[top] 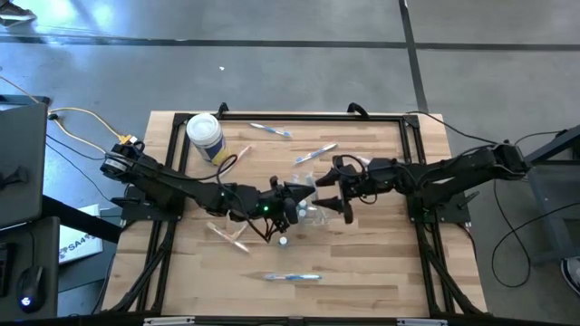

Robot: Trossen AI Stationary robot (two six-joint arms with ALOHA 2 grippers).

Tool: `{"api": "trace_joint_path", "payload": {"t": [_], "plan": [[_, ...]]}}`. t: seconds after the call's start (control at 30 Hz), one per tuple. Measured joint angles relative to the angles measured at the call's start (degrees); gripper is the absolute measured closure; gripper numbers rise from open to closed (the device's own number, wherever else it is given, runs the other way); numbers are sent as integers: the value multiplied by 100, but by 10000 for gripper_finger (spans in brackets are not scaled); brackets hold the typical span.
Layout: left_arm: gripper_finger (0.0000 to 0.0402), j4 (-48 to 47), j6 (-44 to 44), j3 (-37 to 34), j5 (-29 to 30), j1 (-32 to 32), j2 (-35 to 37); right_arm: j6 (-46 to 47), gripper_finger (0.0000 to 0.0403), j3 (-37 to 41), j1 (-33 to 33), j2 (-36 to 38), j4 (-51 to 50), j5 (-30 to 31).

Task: Pick & Place toothbrushing station
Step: Put the bottom green toothbrush into the transparent organizer

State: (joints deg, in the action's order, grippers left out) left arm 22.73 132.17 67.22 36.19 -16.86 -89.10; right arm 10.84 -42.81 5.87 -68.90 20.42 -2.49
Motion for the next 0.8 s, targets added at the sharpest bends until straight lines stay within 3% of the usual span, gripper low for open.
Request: {"api": "trace_joint_path", "payload": {"t": [0.13,0.33,0.8], "plan": [[401,-128,-53,0,18,0,0,-89,235,0,2,0,-3,-71],[401,-192,-192,0,25,-1,0,-485,373,0,-2,0,-2,-108],[401,-377,-964,0,73,-2,0,-658,378,0,0,0,-65,-67]]}}
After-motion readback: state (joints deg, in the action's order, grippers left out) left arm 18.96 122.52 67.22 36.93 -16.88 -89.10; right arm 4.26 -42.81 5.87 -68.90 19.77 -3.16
